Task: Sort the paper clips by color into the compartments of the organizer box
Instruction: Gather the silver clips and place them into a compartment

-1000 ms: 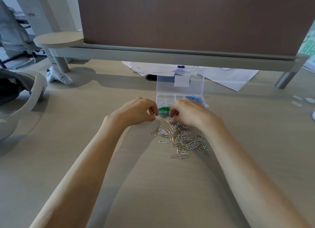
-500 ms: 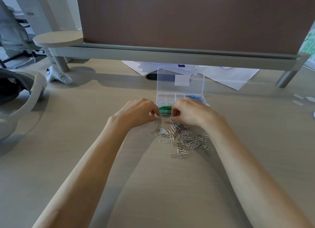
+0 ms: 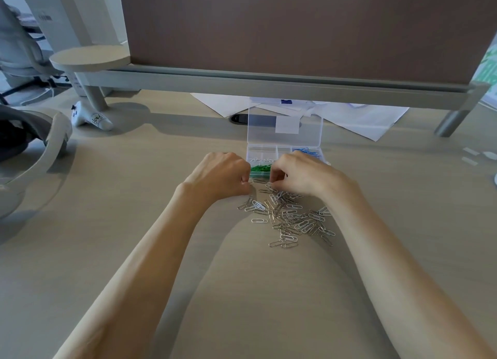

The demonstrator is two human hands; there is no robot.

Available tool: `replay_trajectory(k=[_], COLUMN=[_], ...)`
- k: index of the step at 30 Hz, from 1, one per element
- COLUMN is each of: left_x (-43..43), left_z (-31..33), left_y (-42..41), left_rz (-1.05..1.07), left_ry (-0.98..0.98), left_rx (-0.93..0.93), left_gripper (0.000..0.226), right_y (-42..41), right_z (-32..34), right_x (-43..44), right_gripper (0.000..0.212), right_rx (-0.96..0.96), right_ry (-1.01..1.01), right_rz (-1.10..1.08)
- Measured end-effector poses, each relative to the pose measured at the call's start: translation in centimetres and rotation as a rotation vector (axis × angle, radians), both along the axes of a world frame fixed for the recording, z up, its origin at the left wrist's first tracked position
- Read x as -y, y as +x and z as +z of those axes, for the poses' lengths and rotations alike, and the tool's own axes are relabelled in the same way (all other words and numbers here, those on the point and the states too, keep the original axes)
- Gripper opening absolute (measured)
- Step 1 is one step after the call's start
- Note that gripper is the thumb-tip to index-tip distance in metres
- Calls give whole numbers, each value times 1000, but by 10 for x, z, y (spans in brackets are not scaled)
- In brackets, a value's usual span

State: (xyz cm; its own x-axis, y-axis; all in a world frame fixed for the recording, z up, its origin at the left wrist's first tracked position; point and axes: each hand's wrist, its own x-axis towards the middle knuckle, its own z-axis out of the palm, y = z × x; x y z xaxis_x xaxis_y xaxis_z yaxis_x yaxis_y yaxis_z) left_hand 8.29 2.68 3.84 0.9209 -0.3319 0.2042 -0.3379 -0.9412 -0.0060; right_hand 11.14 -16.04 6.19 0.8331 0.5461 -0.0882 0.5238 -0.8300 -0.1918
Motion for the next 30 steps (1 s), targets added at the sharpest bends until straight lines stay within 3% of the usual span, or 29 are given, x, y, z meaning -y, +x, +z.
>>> replay_trajectory(k=[7,11,16,24,30], left_x=[-4,-6,1,15,20], left_z=[-2,3,15,4,-3], left_y=[2,3,14,46,53], left_rz=[21,74,121,201,189], left_ry=[-8,-151,-336,-273,-231], left_rx=[-7,-50,91,45,4], left_gripper=[17,14,11,14,19], right_y=[-4,-8,-9,-10,-7], right_z=[-3,-3,1,5,4], right_x=[-5,-8,-8,-7,-10], right_gripper=[10,19,39,15,33], right_rx=[36,72,49,31,-18], right_ry=[-15,-54,-71,-61,-87], right_rz=[-45,-44,-15,-24,-58])
